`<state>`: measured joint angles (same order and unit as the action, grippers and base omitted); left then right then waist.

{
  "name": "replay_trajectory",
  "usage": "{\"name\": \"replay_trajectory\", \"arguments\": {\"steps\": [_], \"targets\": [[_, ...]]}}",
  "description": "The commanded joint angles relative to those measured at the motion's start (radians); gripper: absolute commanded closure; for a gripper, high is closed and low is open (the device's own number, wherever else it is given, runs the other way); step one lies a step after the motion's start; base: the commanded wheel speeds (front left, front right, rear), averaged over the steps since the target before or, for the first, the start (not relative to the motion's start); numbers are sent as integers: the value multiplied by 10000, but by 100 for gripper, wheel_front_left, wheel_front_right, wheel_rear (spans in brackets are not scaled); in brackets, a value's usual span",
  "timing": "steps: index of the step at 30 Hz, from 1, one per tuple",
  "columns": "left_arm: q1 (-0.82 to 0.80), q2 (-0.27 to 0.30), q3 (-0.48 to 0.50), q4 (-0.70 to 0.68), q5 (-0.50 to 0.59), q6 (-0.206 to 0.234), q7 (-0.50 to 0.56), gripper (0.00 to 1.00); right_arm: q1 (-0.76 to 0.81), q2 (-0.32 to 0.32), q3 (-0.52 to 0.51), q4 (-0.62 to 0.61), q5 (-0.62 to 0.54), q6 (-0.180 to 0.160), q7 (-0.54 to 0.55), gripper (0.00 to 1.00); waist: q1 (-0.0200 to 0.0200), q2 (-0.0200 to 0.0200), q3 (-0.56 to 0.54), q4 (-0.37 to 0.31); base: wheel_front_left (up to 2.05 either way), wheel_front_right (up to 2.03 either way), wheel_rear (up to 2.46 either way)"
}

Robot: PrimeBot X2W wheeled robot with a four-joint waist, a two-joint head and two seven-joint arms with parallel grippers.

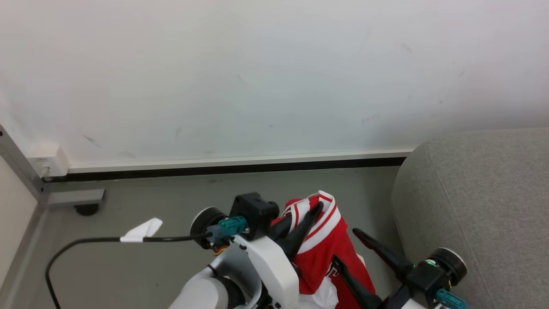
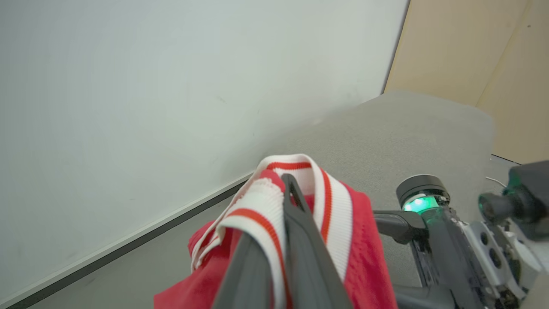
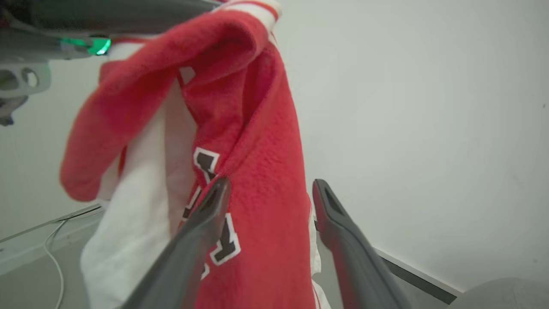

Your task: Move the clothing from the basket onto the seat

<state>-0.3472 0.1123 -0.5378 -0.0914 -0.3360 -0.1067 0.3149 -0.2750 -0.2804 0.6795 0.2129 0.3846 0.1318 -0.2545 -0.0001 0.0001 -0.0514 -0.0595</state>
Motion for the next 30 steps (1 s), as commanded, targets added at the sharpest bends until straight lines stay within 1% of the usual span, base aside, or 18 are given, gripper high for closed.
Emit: {"name": "replay_trajectory", "arguments": {"steps": [1, 5, 9, 11, 15, 20, 21, 22, 23, 26, 30], "targets": [[134, 29, -22, -85, -131, -36, 8, 100, -233, -84, 178, 114, 203, -21, 58, 0, 1, -1, -16, 21, 0, 0, 0], [160, -27, -220, -189, -239, -52, 54, 100, -760, -112, 758, 606, 413, -21, 168, 0, 1, -1, -63, 58, 0, 0, 0], [125, -97, -480, -284, -339, -78, 93, 100, -1147, 60, 1206, 976, 742, -21, 158, 0, 1, -1, -80, 111, 0, 0, 0], [87, -93, -581, -275, -358, -94, 134, 100, -1301, 95, 1433, 997, 992, -21, 131, 0, 1, -1, -86, 131, 0, 0, 0], [110, -78, -740, -306, -598, -137, 180, 100, -1633, -45, 1862, 977, 1480, -21, 69, 0, 1, -1, -66, 121, 0, 0, 0], [160, -41, -857, -370, -830, -149, 216, 100, -1988, -137, 2178, 1052, 1984, -21, -4, 0, 1, -1, -19, 101, 0, 0, 0], [171, -46, -877, -388, -881, -153, 216, 100, -2054, -152, 2252, 1088, 2050, -21, -20, 55, 1, -1, -9, 103, 0, 0, 0], [172, -47, -892, -403, -913, -153, 214, 100, -2115, -154, 2306, 1105, 2114, -21, -39, 98, 1, -1, 4, 108, 0, 0, 0], [178, -53, -904, -412, -947, -155, 210, 100, -2149, -141, 2389, 1120, 2240, -21, -29, 100, 1, -1, 14, 119, 0, 0, 0], [208, -31, -884, -424, -939, -124, 185, 100, -2220, -231, 2560, 1163, 2594, -21, -73, 100, 1, -1, 44, 156, 0, 0, 0], [289, 137, -687, -293, -796, 65, 21, 100, -2132, -340, 2361, 1150, 2824, -21, -126, 100, 1, -1, 83, 203, 0, 0, 0]]}}
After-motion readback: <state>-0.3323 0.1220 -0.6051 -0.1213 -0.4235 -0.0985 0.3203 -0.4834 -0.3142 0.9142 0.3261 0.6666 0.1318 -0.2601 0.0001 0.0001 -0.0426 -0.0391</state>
